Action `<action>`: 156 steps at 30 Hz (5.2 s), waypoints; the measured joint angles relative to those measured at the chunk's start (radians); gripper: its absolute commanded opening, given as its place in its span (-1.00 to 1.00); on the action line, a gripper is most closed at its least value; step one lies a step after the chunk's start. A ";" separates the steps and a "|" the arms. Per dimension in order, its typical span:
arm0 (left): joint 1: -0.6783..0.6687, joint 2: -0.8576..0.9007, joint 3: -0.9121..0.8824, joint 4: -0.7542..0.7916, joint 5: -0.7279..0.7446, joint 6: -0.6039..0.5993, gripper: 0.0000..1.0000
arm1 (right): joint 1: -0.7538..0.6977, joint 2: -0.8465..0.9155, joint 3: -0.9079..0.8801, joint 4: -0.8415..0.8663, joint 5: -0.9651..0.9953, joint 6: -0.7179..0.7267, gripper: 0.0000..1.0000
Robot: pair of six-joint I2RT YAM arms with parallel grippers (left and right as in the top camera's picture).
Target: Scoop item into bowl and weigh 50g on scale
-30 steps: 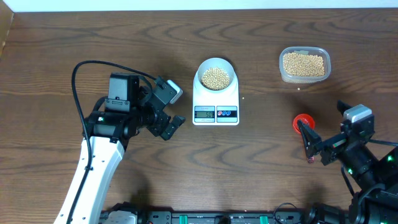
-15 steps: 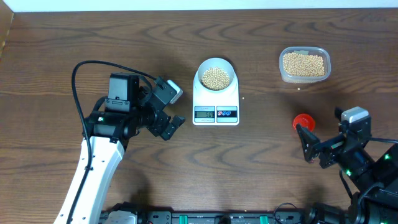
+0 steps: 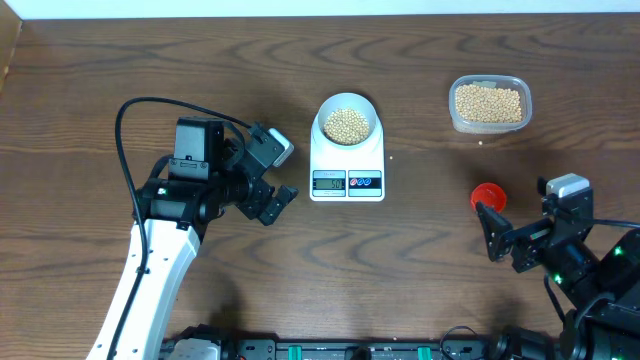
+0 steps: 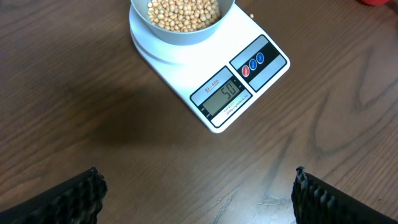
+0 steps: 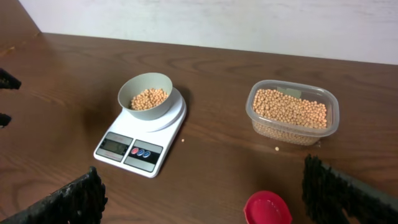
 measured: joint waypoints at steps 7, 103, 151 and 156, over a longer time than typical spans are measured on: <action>0.000 0.000 0.000 0.000 0.000 0.000 0.96 | 0.108 0.000 -0.001 0.081 0.071 0.000 0.99; 0.000 0.000 0.000 0.000 0.000 0.000 0.96 | 0.256 -0.502 -0.742 0.650 0.323 0.012 0.99; 0.000 0.000 0.000 0.000 0.000 0.000 0.96 | 0.253 -0.502 -0.742 0.624 0.644 0.278 0.99; 0.000 0.000 0.000 0.000 0.000 0.000 0.96 | 0.253 -0.502 -0.742 0.624 0.644 0.281 0.99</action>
